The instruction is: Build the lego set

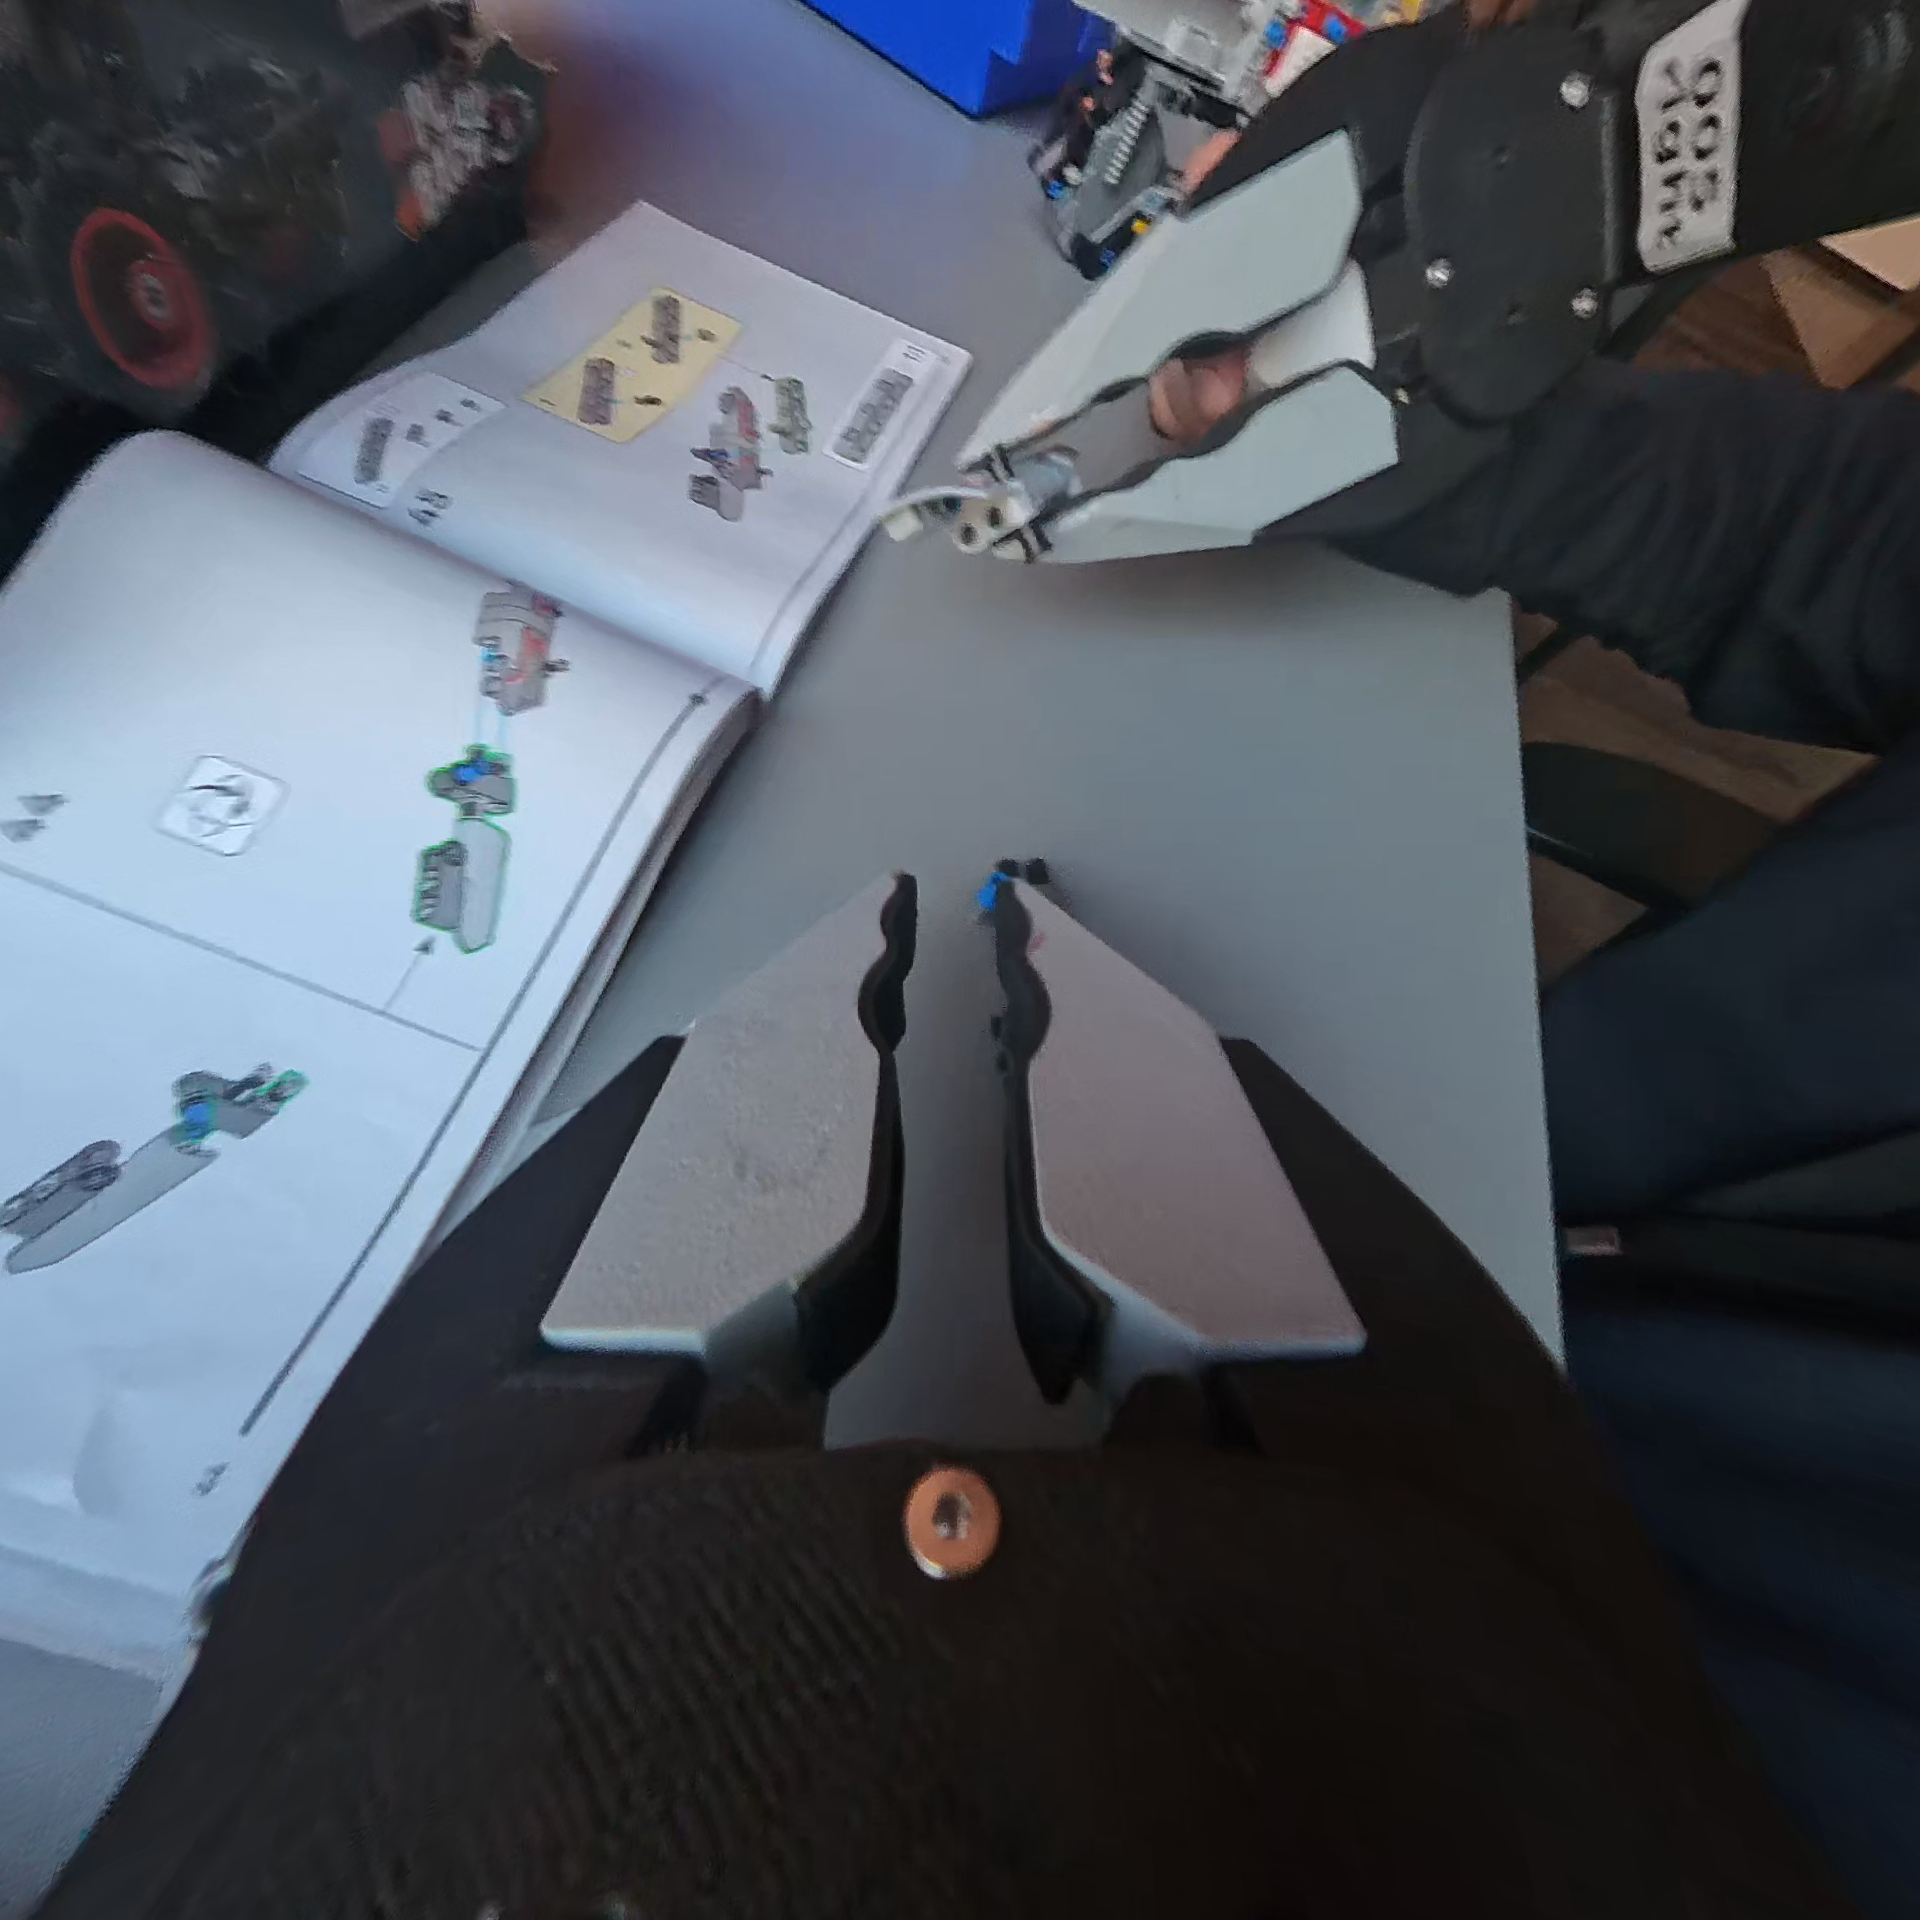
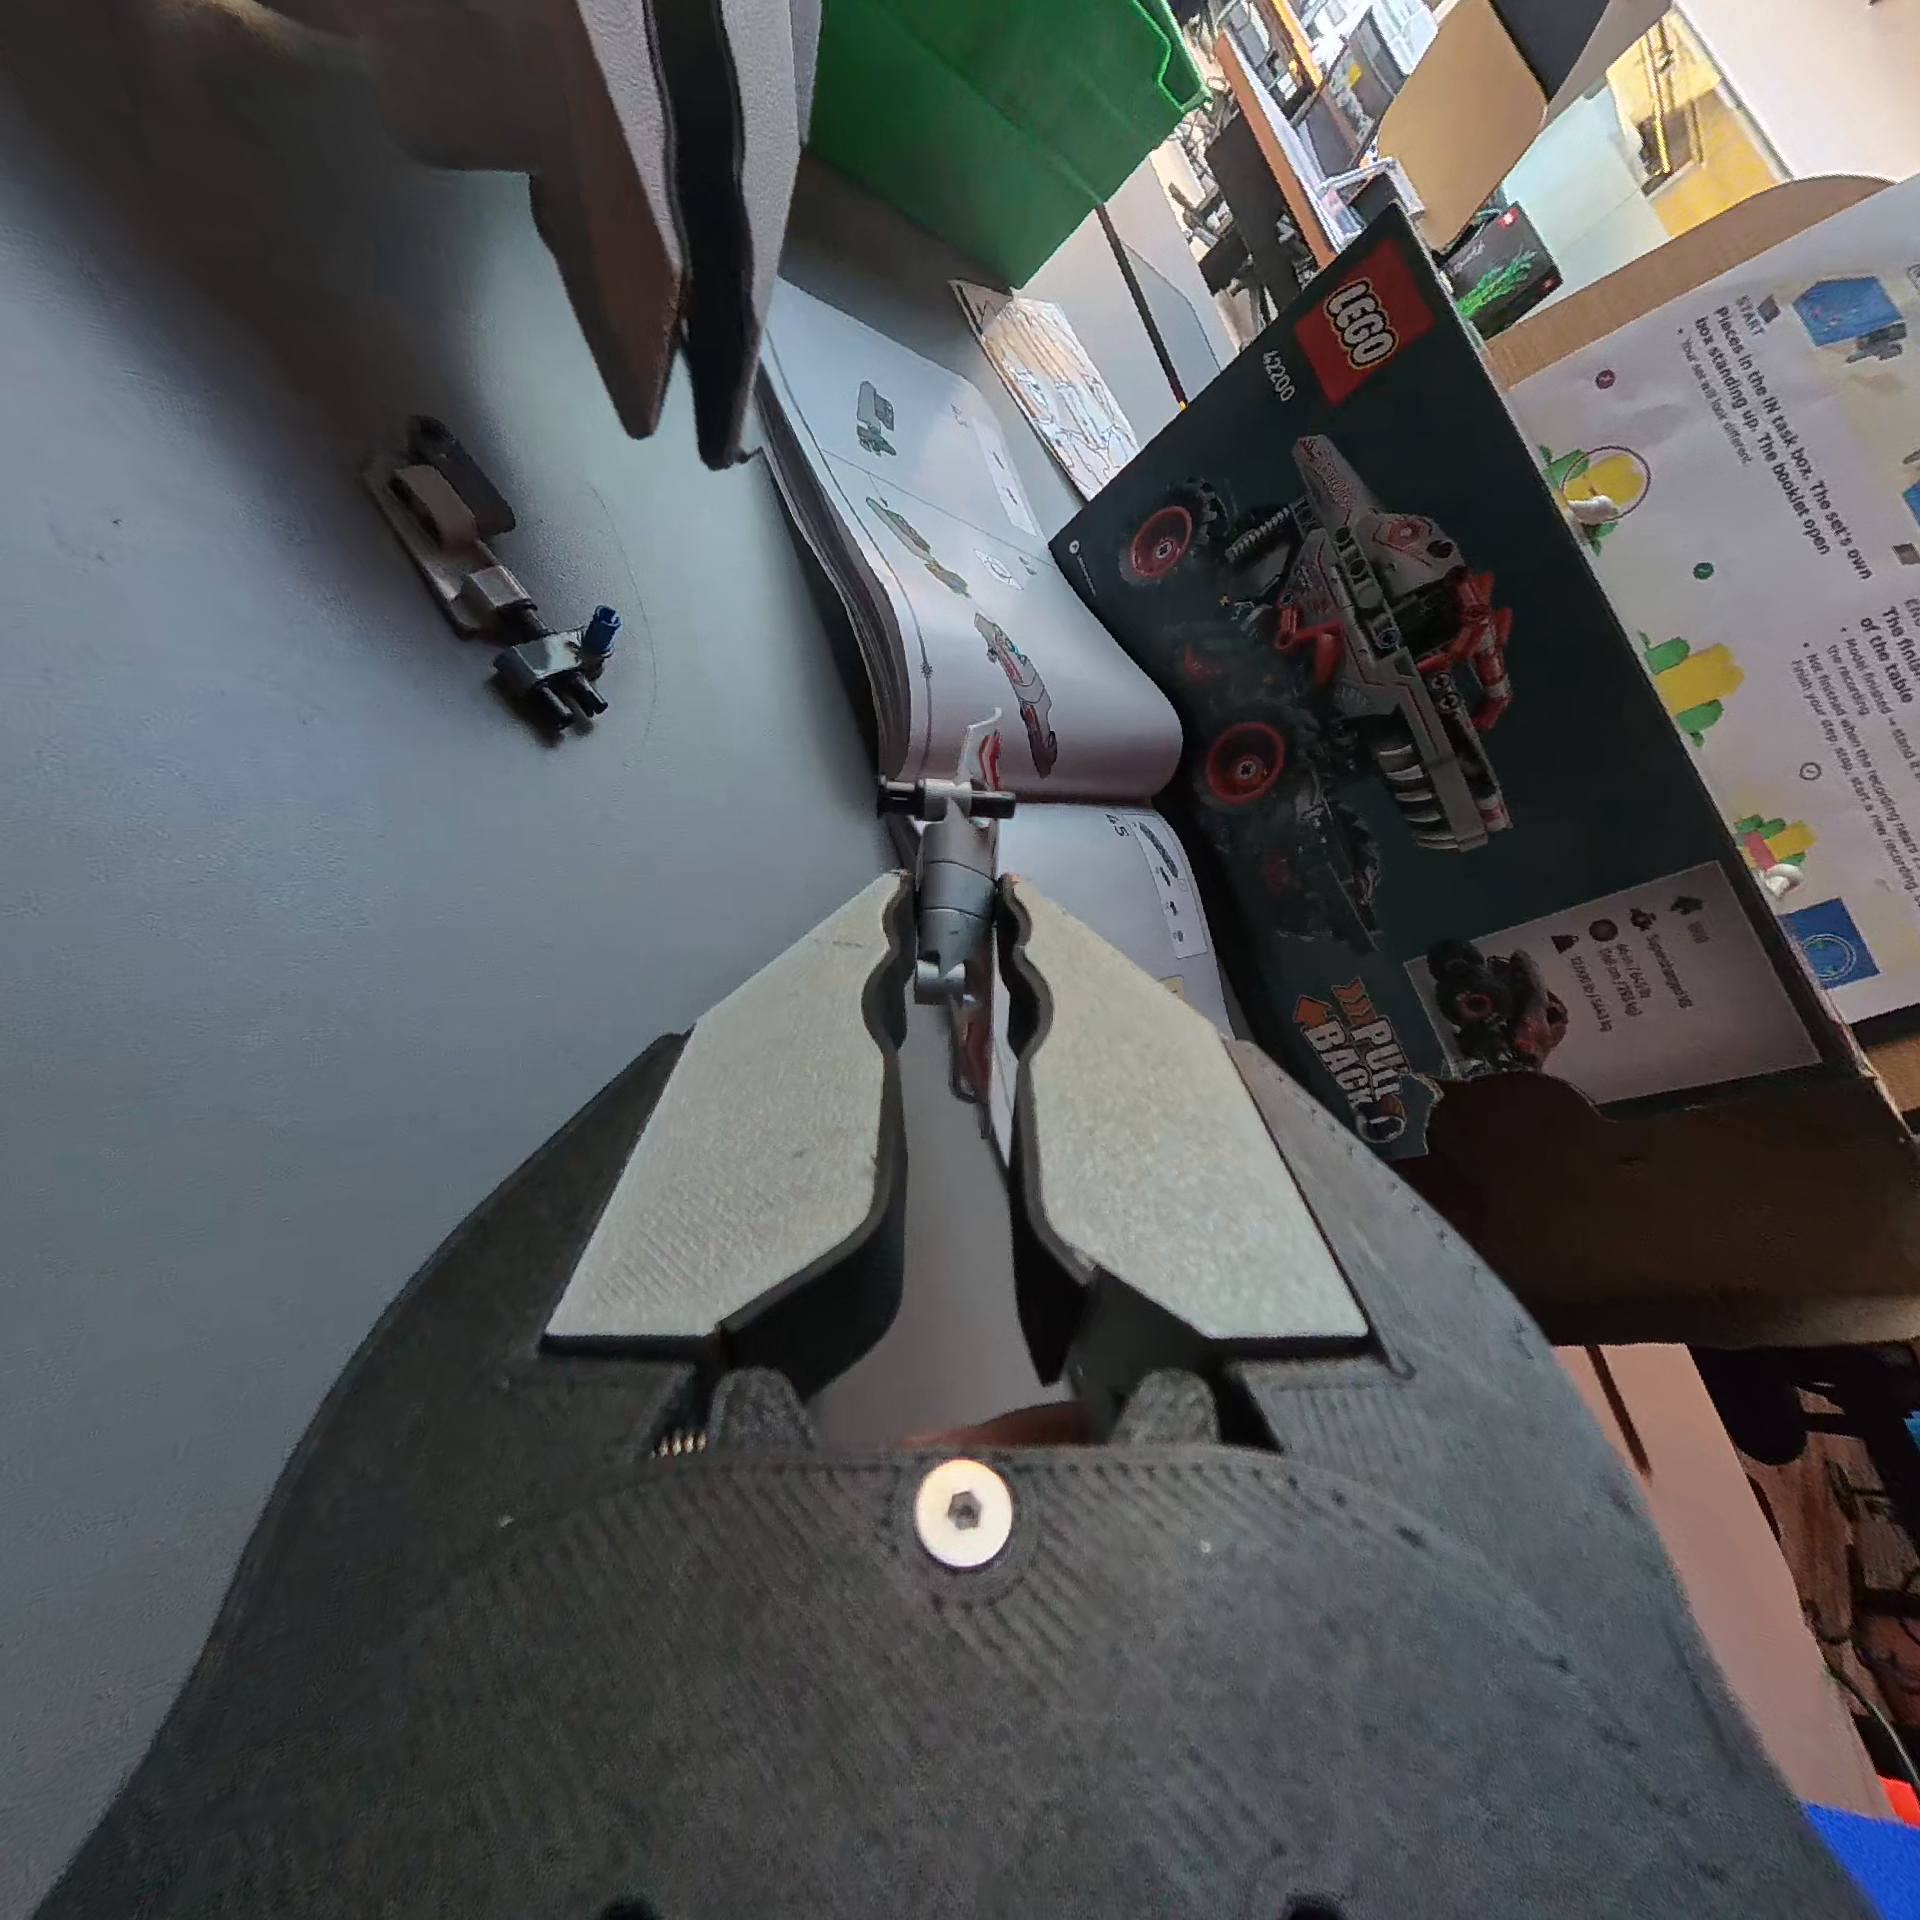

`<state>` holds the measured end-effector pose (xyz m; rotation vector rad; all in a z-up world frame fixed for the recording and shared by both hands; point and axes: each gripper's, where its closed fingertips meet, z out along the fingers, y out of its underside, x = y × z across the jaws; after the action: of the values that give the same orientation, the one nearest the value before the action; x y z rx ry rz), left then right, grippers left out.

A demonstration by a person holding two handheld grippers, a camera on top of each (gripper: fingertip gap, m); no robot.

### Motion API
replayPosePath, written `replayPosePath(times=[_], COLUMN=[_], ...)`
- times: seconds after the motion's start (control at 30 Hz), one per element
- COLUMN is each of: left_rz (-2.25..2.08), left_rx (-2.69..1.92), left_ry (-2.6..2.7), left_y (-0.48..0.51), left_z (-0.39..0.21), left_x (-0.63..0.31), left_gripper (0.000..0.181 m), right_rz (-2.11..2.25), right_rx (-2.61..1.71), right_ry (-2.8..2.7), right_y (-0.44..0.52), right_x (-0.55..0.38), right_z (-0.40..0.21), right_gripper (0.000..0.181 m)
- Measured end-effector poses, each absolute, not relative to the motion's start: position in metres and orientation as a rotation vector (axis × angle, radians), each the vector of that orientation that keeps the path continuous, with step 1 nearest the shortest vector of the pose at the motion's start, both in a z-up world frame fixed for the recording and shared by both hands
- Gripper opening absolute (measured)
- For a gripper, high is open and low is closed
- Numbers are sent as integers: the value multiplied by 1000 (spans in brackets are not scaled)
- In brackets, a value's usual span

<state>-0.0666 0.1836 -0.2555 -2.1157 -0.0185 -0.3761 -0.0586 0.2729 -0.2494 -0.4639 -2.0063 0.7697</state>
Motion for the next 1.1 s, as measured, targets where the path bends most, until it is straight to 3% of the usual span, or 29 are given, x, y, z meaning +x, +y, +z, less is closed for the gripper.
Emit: replayPosePath(times=[0.23,0.5,1.1], left_rz=[-491,-481,-578], left_rx=[-2246,-2327,-2326], left_ry=[101,131,126], left_y=[177,173,169], left_z=[-278,-292,-292], left_x=[-40,-35,-29], left_gripper=[20,7,6], right_rz=[703,668,355], right_rx=[-316,-199,210], right_ry=[-2015,-2112,-1906], right_y=[264,255,236], right_x=[-52,-40,-34], right_z=[-253,-268,-271], right_gripper=[12,12,13])
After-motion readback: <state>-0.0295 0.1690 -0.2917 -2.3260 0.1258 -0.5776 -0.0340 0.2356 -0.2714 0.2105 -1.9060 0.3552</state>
